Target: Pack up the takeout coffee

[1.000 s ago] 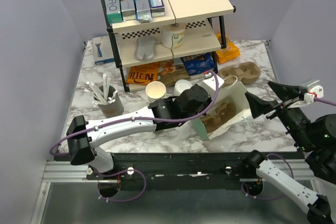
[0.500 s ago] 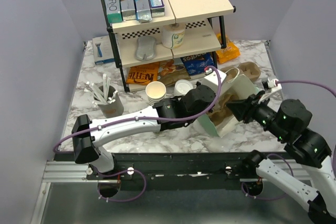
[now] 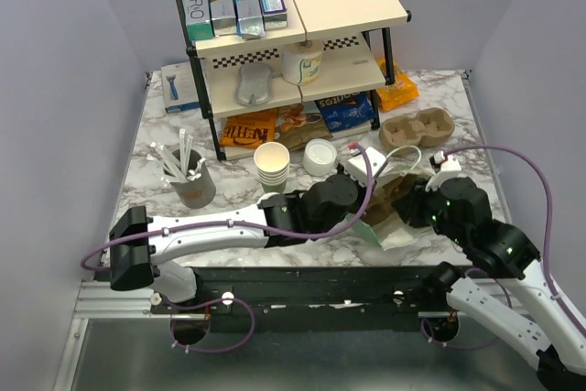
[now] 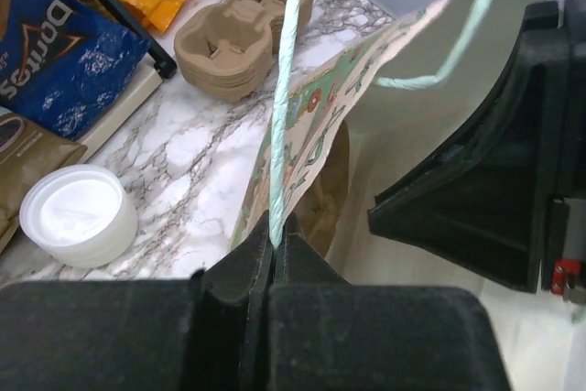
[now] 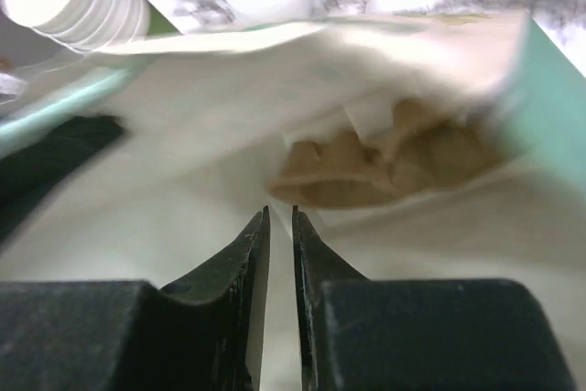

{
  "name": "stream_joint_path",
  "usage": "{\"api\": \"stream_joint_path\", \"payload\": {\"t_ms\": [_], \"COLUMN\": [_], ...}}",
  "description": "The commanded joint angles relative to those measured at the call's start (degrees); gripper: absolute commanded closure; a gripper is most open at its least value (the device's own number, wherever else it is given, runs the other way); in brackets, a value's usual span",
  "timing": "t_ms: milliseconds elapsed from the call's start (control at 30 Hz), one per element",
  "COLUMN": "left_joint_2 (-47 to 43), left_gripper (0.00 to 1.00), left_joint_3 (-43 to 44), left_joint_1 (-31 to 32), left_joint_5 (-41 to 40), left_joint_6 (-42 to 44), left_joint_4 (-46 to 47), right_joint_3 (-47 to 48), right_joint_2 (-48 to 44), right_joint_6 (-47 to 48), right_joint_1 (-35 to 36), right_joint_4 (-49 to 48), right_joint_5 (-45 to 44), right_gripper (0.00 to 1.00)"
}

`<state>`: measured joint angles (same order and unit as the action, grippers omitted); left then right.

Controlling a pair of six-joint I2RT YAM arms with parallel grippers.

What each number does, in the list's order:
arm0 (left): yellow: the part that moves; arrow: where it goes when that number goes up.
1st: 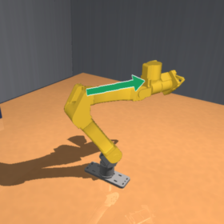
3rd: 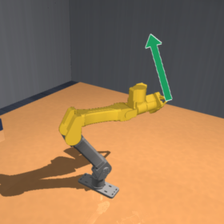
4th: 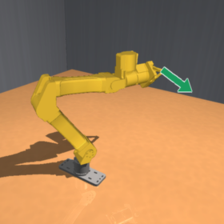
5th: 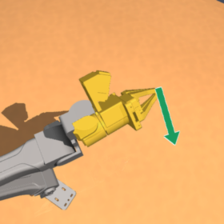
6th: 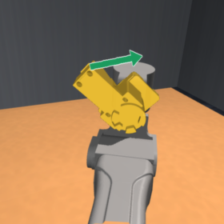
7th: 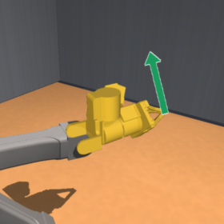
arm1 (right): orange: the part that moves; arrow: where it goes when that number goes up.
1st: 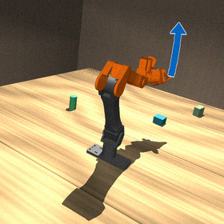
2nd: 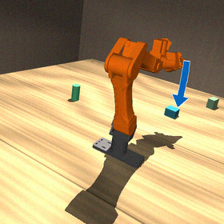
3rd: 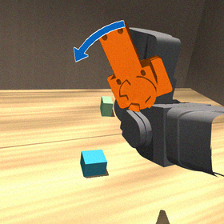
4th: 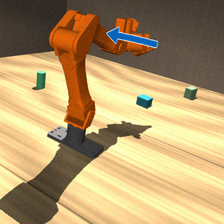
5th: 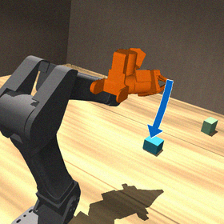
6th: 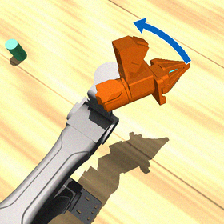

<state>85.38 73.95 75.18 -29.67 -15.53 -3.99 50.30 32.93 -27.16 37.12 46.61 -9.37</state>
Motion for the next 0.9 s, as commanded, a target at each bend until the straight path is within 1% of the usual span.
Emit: {"api": "stream_joint_path", "payload": {"t_ms": [0, 33, 100, 167, 200, 233, 267, 333, 367, 400, 467, 500, 567, 600, 667, 733, 767, 800, 867], "left_joint_2": [-6.7, -7.2, -7.5, -7.2, -6.5, -6.0, -5.8, -4.8, -4.2, -2.4, -0.6, 1.7, 4.4, 7.1, 9.2, 12.4, 13.2, 14.5, 15.1], "left_gripper": [1.0, 1.0, 1.0, 1.0, 1.0, 1.0, 1.0, 1.0, 1.0, 1.0, 1.0, 1.0, 1.0, 1.0, 1.0, 1.0, 1.0, 1.0, 1.0], "left_joint_3": [-11.0, -11.9, -13.9, -14.6, -14.5, -14.2, -13.8, -12.3, -11.2, -8.5, -6.2, -5.0, -0.1, 1.3, 3.6, 7.1, 8.2, 8.9, 9.9], "left_joint_1": [1.1, 1.2, 1.8, 3.0, 4.6, 5.1, 5.6, 6.6, 7.0, 7.3, 8.4, 8.7, 8.8, 8.8, 8.8, 8.8, 8.8, 8.8, 8.8], "left_joint_5": [3.6, 4.2, 4.9, 3.4, 2.0, 1.1, 0.6, -0.2, -2.4, -3.1, -5.4, -6.4, -8.5, -10.2, -11.7, -13.8, -14.8, -15.3, -16.6], "left_joint_6": [3.7, 3.8, 3.8, 5.1, 5.6, 5.9, 5.7, 5.3, 5.3, 6.6, 9.2, 11.2, 12.1, 12.9, 14.7, 14.8, 14.3, 14.1, 13.9], "left_joint_4": [18.7, 21.0, 22.6, 24.5, 24.8, 24.8, 24.8, 25.3, 25.1, 24.8, 25.6, 25.8, 23.5, 23.1, 23.6, 21.3, 20.6, 20.3, 19.9], "right_joint_3": [-8.4, -10.2, -15.1, -18.4, -19.2, -19.9, -20.2, -18.5, -17.5, -15.8, -14.7, -13.9, -12.3, -12.1, -12.8, -13.8, -15.0, -15.5, -15.3], "right_joint_2": [-4.8, -6.2, -7.7, -10.6, -11.7, -12.9, -15.3, -17.4, -18.2, -19.7, -20.9, -21.2, -20.8, -20.5, -19.0, -18.6, -18.9, -19.3, -21.0], "right_joint_6": [-4.6, -5.7, -6.1, -7.0, -6.9, -6.2, -5.8, -4.8, -3.7, -3.7, -1.8, -1.4, -0.1, 0.3, -0.3, -1.8, -4.3, -4.4, -5.4], "right_joint_1": [0.1, 0.1, 0.1, 0.2, 0.1, 0.1, 0.1, 0.1, 0.1, 0.1, 0.1, 0.1, 0.1, 0.2, 0.1, 0.1, 0.1, 0.2, 0.2], "right_joint_4": [3.4, 2.6, -0.5, -3.8, -5.2, -6.7, -9.1, -10.4, -10.9, -11.2, -13.3, -13.9, -14.9, -15.0, -14.9, -14.7, -14.8, -15.1, -14.6], "right_joint_5": [1.2, 2.0, 2.9, 0.7, -1.4, -2.2, -2.8, -6.3, -7.6, -10.6, -12.1, -12.9, -13.1, -13.7, -15.5, -19.9, -22.1, -24.6, -26.3], "right_gripper": [0.77, 0.78, 0.8, 0.82, 0.86, 0.86, 0.85, 0.81, 0.78, 0.74, 0.73, 0.69, 0.68, 0.67, 0.66, 0.66, 0.65, 0.64, 0.62]}}
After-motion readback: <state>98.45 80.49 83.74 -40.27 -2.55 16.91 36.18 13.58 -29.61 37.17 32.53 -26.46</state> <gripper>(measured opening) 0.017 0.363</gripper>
